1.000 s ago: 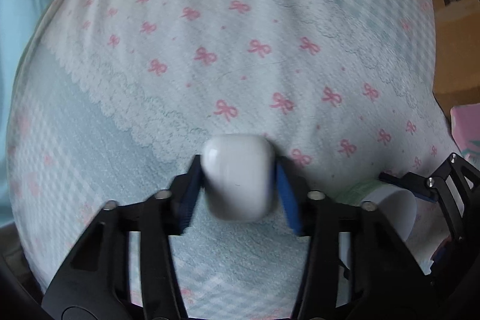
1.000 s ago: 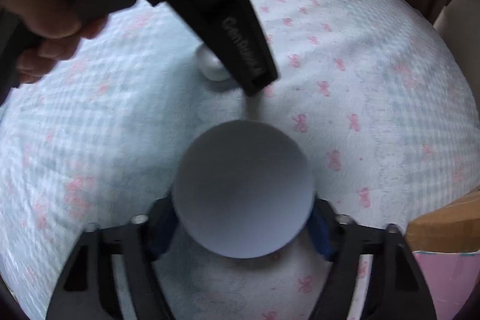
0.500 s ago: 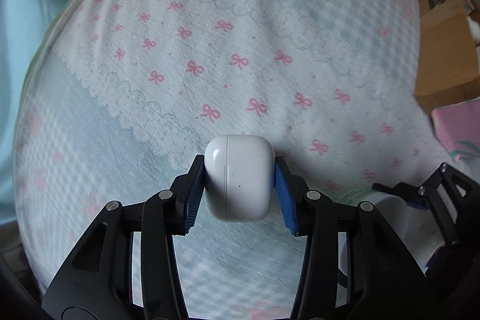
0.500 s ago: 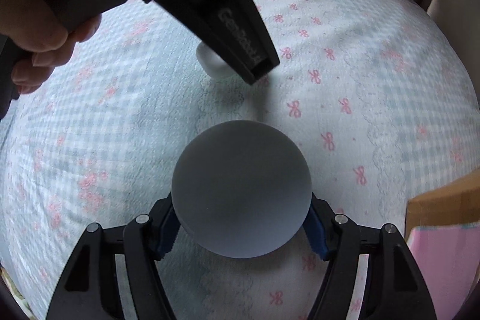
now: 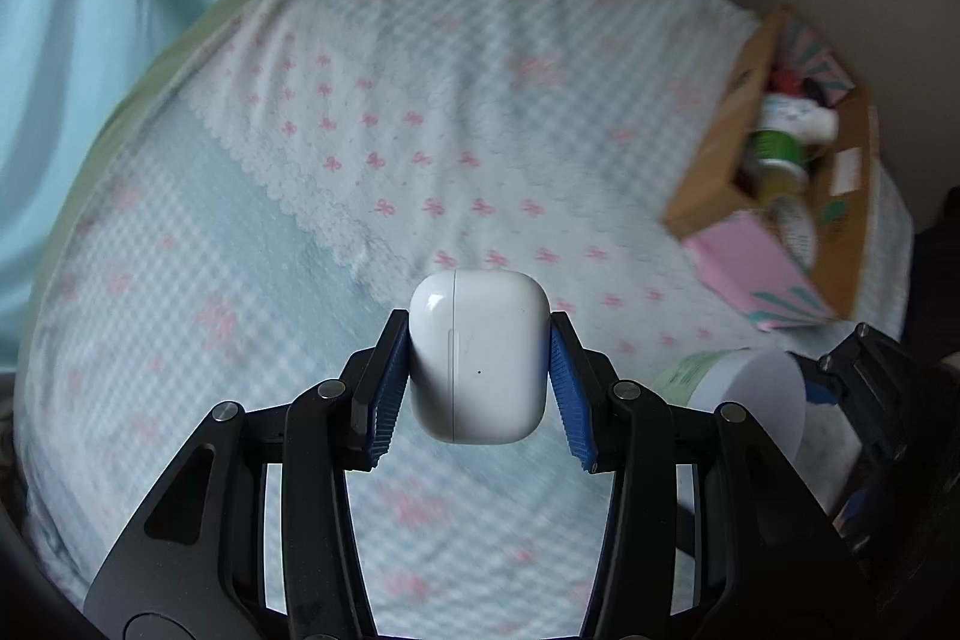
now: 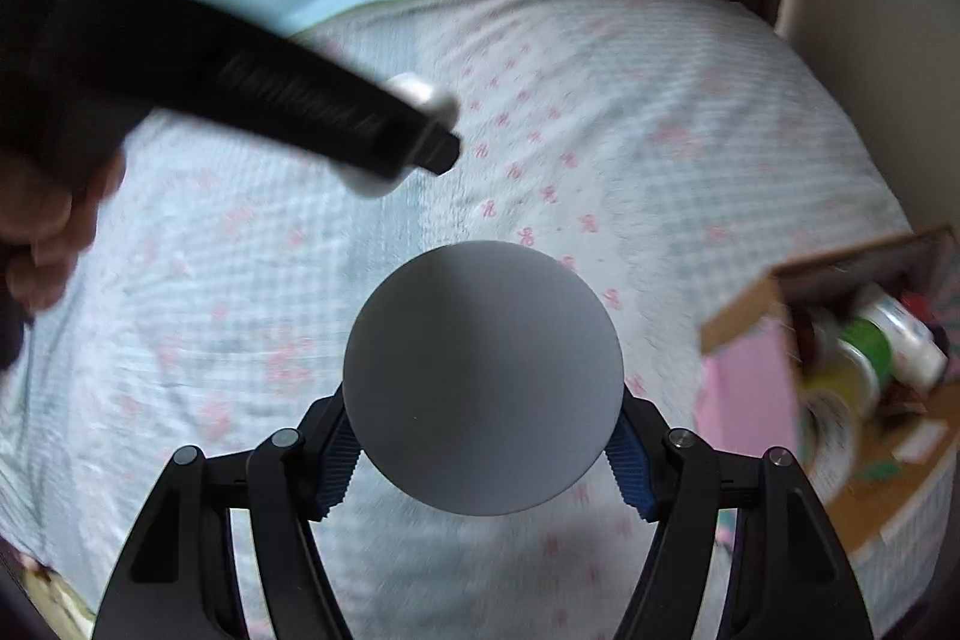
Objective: Organize rigid objects
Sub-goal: 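Carry the earbud case and white jar over the cardboard box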
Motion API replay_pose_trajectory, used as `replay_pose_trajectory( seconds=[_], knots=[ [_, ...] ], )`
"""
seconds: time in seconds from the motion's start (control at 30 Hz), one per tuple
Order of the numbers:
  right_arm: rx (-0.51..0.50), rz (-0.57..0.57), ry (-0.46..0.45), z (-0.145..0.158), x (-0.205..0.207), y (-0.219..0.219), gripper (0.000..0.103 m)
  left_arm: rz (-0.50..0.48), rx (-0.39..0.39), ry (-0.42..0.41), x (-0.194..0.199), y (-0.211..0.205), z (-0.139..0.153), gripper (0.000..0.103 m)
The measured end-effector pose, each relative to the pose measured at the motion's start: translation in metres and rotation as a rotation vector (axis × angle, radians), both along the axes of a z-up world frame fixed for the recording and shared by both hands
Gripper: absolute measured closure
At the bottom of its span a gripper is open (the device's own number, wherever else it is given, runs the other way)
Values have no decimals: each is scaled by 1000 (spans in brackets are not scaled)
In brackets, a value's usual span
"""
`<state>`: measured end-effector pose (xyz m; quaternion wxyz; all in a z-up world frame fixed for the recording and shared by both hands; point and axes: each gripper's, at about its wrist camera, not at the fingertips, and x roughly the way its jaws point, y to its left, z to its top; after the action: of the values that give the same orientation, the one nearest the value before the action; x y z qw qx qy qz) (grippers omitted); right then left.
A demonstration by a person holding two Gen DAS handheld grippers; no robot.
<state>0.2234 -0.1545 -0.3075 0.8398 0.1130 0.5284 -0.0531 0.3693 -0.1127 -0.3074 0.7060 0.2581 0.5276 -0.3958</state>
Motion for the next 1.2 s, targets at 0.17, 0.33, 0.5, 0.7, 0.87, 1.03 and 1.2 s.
replay_pose_trajectory(
  seconds=[0.17,0.33,0.5,0.7,0.87,1.03,1.2],
  knots=[
    [71,-116,4,48,-44,-13,37,-4,-56,0,-30,7,40,62],
    [75,-185,16,83,-85,-29,37,-29,-110,-5,-77,3,71,62],
    [69,-260,8,115,-126,-64,37,-30,-160,-3,-114,-9,94,62],
    [43,-292,-10,146,-166,-114,37,5,-186,-2,-151,-34,109,62],
    [45,-274,-25,155,-184,-171,37,84,-183,-16,-170,-59,115,62],
    [33,-213,-24,159,-182,-233,37,190,-183,16,-184,-94,113,62],
    [64,-176,-30,153,-163,-286,37,250,-180,42,-190,-140,106,62]
  ],
)
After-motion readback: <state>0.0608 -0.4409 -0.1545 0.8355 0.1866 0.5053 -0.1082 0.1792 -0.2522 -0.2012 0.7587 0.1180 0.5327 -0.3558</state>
